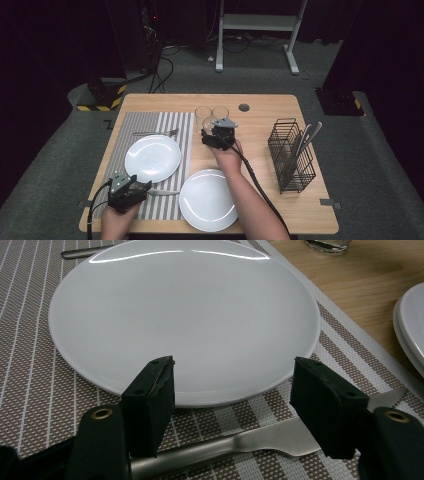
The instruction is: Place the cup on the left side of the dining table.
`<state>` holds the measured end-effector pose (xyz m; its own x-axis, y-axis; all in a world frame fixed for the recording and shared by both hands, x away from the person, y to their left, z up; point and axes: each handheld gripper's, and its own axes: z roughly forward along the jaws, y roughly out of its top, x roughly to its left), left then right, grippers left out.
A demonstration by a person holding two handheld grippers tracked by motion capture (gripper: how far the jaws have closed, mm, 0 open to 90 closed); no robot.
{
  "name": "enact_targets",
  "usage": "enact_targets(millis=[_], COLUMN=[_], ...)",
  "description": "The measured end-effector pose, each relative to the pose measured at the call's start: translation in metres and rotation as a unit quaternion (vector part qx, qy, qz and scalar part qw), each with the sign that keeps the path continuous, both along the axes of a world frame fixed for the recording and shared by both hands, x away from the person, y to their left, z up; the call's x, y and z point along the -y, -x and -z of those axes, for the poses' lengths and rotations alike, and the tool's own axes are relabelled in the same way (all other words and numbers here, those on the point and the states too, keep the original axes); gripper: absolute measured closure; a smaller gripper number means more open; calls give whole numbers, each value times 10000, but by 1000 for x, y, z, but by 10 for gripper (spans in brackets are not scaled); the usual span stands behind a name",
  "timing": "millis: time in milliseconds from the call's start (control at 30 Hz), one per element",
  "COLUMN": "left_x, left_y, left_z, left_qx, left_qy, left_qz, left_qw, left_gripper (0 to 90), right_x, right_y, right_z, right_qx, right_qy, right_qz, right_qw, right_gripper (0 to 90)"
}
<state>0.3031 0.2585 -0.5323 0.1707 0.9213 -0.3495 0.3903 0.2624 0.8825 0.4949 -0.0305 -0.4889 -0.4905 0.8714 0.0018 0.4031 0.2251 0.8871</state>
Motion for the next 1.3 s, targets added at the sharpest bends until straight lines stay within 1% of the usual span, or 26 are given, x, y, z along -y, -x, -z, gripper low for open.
enact_targets(millis=[67, 300, 333, 367, 400, 467, 633, 667, 700, 833, 933, 1000, 1100, 1167, 1200, 1300], left_x=[0, 0, -1, 0, 1, 1, 2, 2, 2, 3, 3, 3, 4, 4, 4, 3], left_y=[0, 0, 0, 0, 0, 0, 1, 1, 1, 1, 1, 1, 1, 2, 2, 2], left_z=[0, 0, 0, 0, 0, 0, 0, 0, 0, 0, 0, 0, 0, 0, 0, 0], left_qx=[12, 10, 9, 13, 24, 14, 18, 23, 23, 3, 7, 1, 3, 12, 9, -2], left_qy=[15, -4, -45, -31, -1, -20, -8, 10, 10, -41, -22, -57, -20, -35, -33, -41], left_qz=[-20, -19, 2, 1, -4, 6, 8, 0, 0, 20, 17, 33, 13, 15, 7, 25], left_qw=[10000, 10000, 10000, 10000, 10000, 10000, 10000, 10000, 10000, 10000, 10000, 10000, 10000, 10000, 10000, 10000], left_gripper=[343, 343, 343, 343, 343, 343, 343, 343, 343, 343, 343, 343, 343, 343, 343, 343], right_x=[-1, 0, 1, 1, 3, 4, 9, 11, 11, 15, 16, 17, 17, 16, 15, 14], right_y=[1, 6, 9, 9, 14, 16, 30, 36, 36, 44, 48, 50, 49, 48, 46, 44], right_z=[0, -1, -1, -1, -1, -1, -2, -1, -1, -1, 0, 0, 0, 0, -1, -2], right_qx=[23, 22, 20, 20, 14, 9, -15, -11, -11, 11, 30, 31, 33, 91, 112, 111], right_qy=[32, 90, 94, 94, 106, 114, 150, 156, 156, 141, 109, 117, 84, 70, 56, 55], right_qz=[-6, -20, -48, -48, -82, -101, -200, -236, -236, -245, -246, -257, -287, -283, -285, -316], right_qw=[10000, 10000, 9999, 9999, 9999, 9999, 9997, 9996, 9996, 9996, 9996, 9996, 9995, 9995, 9995, 9994], right_gripper=[282, 286, 286, 286, 285, 285, 285, 285, 285, 284, 284, 283, 275, 259, 234, 224])
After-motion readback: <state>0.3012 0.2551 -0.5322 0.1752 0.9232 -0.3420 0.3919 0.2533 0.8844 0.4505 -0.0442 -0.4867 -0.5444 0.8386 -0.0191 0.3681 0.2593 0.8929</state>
